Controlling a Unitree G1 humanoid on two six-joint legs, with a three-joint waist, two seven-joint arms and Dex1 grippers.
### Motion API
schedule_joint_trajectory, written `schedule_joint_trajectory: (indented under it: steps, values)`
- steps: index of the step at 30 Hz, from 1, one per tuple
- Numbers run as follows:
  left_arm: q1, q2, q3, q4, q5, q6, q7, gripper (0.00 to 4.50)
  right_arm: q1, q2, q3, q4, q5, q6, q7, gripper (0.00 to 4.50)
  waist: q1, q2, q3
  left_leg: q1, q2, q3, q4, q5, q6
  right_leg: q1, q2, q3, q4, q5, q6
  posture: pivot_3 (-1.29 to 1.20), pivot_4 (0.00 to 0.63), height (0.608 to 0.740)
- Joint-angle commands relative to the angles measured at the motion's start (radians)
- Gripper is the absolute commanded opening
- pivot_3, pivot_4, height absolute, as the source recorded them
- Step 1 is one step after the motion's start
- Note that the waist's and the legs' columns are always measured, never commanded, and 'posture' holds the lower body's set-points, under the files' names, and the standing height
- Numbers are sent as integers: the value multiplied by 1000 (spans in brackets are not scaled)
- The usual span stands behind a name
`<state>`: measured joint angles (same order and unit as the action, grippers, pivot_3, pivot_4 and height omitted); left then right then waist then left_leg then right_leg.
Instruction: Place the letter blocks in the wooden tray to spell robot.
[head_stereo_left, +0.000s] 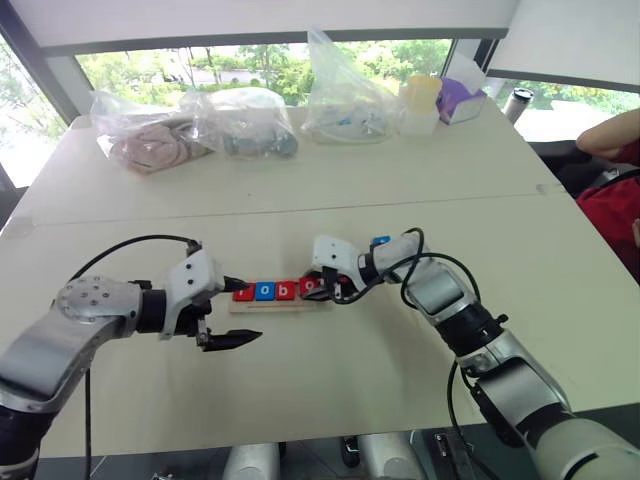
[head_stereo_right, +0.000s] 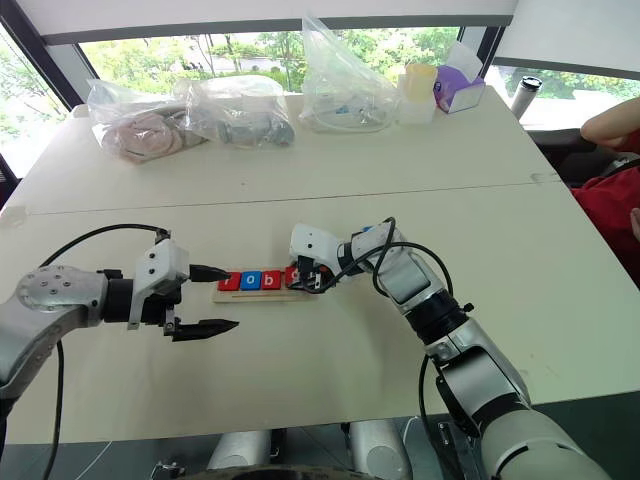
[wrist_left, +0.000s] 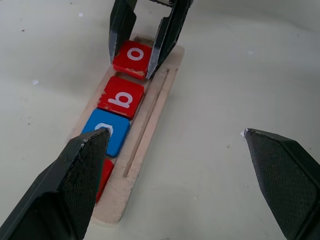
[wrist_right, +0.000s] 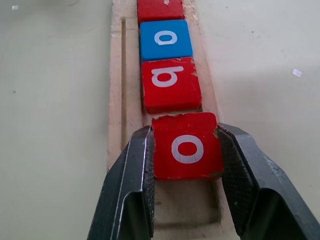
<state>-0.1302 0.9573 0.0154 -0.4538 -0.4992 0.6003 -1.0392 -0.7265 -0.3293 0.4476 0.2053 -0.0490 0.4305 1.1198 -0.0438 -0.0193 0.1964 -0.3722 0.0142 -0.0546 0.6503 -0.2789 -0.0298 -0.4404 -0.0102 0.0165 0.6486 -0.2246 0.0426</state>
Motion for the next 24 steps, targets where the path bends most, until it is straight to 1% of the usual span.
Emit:
schedule_joint_trajectory:
  steps: [1, 3, 4, 5, 8, 9, 16, 20, 24]
  values:
    - [-14, 0, 6, -12, 10, -15, 2, 4500, -4, 16, 2, -24, 11, -6, -11, 1191, 0, 0, 0, 0, 0, 0, 0, 0, 0, 0, 0, 0, 0, 0, 0, 0, 150, 740]
    - [-13, -3, 5, -11, 15, -16, 2, 4500, -3, 19, 3, -27, 13, -2, -13, 1191, 0, 0, 0, 0, 0, 0, 0, 0, 0, 0, 0, 0, 0, 0, 0, 0, 150, 740]
    - [-14, -5, 3, -10, 19, -18, 3, 4500, -2, 20, 4, -27, 13, -2, -14, 2213, 0, 0, 0, 0, 0, 0, 0, 0, 0, 0, 0, 0, 0, 0, 0, 0, 150, 740]
    - [-14, -6, 3, -9, 21, -18, 4, 4500, 0, 18, 5, -28, 12, -4, -13, 2542, 0, 0, 0, 0, 0, 0, 0, 0, 0, 0, 0, 0, 0, 0, 0, 0, 150, 740]
    - [-11, -8, 6, -11, 23, -17, 2, 4500, 3, 11, 9, -29, 7, -15, -15, 4144, 0, 0, 0, 0, 0, 0, 0, 0, 0, 0, 0, 0, 0, 0, 0, 0, 150, 740]
    - [-10, -9, 7, -11, 23, -16, 2, 4500, 1, 12, 4, -29, 8, -9, -20, 4469, 0, 0, 0, 0, 0, 0, 0, 0, 0, 0, 0, 0, 0, 0, 0, 0, 150, 740]
    - [-20, -23, -5, 10, 49, -27, 6, 4500, -16, 25, -52, -100, 65, 84, -50, 4469, 0, 0, 0, 0, 0, 0, 0, 0, 0, 0, 0, 0, 0, 0, 0, 0, 150, 740]
    - [-30, -33, -17, 12, 63, -29, 7, 4500, 33, 6, -48, -186, 90, 145, -50, 4469, 1, 0, 0, 0, 0, 0, 0, 0, 0, 0, 0, 0, 0, 0, 0, 0, 150, 740]
    - [-50, -43, -32, 24, 68, -31, 8, 4500, 80, -8, -26, -207, 101, 164, -50, 4469, 1, 0, 0, 0, 0, 0, 0, 0, 0, 0, 0, 0, 0, 0, 0, 0, 150, 740]
